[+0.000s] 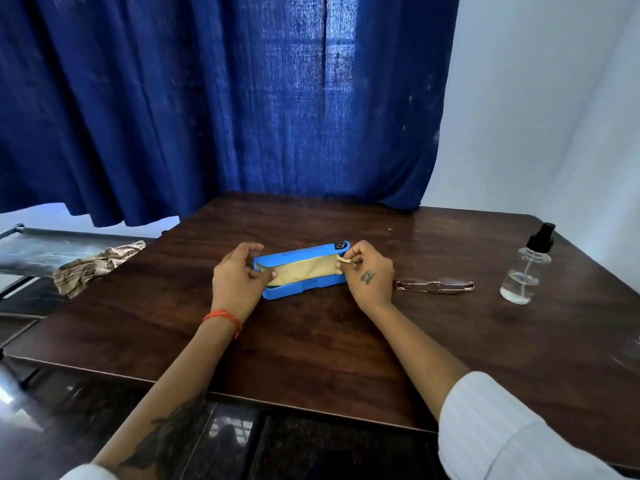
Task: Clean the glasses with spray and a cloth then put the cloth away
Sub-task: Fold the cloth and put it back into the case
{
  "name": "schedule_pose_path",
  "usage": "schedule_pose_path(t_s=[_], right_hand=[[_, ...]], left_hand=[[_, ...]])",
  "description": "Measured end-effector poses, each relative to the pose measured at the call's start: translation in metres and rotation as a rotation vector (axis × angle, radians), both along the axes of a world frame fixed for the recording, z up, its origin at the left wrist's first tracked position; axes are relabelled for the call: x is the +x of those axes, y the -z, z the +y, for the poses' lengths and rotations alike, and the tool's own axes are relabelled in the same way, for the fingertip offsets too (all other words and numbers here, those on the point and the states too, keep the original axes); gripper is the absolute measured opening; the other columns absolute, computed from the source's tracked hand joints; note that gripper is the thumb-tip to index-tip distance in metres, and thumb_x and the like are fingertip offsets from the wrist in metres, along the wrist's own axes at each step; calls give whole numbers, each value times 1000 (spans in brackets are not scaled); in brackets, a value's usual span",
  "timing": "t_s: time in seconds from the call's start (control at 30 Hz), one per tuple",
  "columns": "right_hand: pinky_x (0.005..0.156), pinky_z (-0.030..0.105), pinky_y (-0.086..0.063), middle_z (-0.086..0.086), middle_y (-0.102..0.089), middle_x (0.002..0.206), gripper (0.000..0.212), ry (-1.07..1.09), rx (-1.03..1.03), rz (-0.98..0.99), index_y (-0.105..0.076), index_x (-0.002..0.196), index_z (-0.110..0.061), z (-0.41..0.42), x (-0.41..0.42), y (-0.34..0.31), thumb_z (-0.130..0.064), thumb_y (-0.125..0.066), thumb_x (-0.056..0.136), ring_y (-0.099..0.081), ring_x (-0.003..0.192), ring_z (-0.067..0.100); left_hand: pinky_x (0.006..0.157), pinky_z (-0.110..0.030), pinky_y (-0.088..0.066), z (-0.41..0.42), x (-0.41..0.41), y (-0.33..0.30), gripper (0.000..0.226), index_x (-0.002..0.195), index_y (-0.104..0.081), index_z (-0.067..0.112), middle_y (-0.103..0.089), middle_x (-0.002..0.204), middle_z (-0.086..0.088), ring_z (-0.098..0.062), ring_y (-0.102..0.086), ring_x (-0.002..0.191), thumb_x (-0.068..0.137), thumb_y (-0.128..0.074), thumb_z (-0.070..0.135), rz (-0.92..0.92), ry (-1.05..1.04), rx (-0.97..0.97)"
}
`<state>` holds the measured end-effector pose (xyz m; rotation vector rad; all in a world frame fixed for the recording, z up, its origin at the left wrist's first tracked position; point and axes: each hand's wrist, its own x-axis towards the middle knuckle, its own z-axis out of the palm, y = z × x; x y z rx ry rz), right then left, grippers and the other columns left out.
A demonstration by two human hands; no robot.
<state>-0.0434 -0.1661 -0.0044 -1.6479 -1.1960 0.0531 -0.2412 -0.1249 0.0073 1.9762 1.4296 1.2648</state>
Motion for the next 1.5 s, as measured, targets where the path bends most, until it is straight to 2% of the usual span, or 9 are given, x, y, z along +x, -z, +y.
schedule_pose_path(t_s=[0.17, 0.4, 0.53, 0.63, 0.77, 0.87, 1.1, 1.27, 1.5], right_hand=[[62, 25, -45, 1, -67, 77, 14, 77, -39, -95, -65, 76, -15, 7, 0, 1, -22, -77, 72, -61, 72, 15], [62, 23, -42, 1, -67, 79, 21, 144, -139, 18, -58, 71, -18, 21, -3, -7, -26, -77, 72, -62, 76, 19], [66, 27, -48, 4, -69, 84, 18, 134, -158, -6, -61, 75, -16, 24, -5, -4, -25, -76, 74, -64, 79, 20], [69, 27, -47, 6, -68, 87, 18, 118, -164, -11, -64, 87, -13, 22, -6, -4, -25, -73, 77, -63, 82, 20], [73, 24, -42, 10, -62, 94, 21, 135, 60, -48, -61, 94, -7, 5, -15, -2, -10, -71, 76, -58, 86, 21], [74, 25, -42, 8, -65, 86, 9, -40, 177, -289, -66, 82, -7, -8, -28, -4, -2, -66, 75, -58, 83, 24], [106, 32, -30, 5, -57, 129, 48, -431, -207, -648, -52, 128, -14, -10, -44, 10, -43, -52, 89, -46, 121, 21], [107, 34, -27, 2, -53, 132, 54, -427, -280, -712, -49, 130, -23, -11, -42, 10, -56, -43, 88, -40, 123, 21], [109, 36, -22, 0, -51, 132, 55, -415, -368, -768, -45, 131, -29, -12, -43, 6, -62, -35, 88, -38, 123, 21]], left_hand=[[79, -28, -49, 8, 2, 3, 37, 103, -61, 15, -59, 106, -7, -20, -60, 82, 70, -76, 11, 42, -14, 45], [88, -30, -44, 10, 0, 12, 28, 99, -66, 15, -63, 105, -5, -21, -54, 98, 73, -71, 5, 80, -15, 170], [83, -12, -38, 12, -1, 12, 26, 97, -67, 11, -63, 103, -6, -10, -53, 94, 76, -63, -4, 19, 0, 185], [85, -16, -39, 12, -1, 12, 26, 98, -68, 10, -64, 103, -6, -8, -53, 93, 78, -60, -5, 5, 4, 184], [85, -18, -40, 13, -1, 13, 26, 98, -68, 9, -64, 102, -7, -8, -53, 93, 78, -60, -5, 2, 5, 204], [84, -17, -39, 14, -1, 14, 26, 99, -68, 10, -64, 103, -7, -8, -53, 92, 79, -60, -4, 4, 7, 209], [83, -20, -41, 10, -3, 16, 27, 104, -65, 9, -64, 104, -4, -16, -58, 95, 78, -68, 10, 61, 68, 239], [86, -20, -40, 11, 3, 19, 33, 112, -62, 13, -61, 112, -1, -9, -53, 100, 83, -64, 28, 51, 150, 188], [82, -30, -41, 25, 24, 11, 31, 95, -55, 19, -60, 103, -5, -20, -54, 97, 88, -48, 48, -239, 27, -114]])
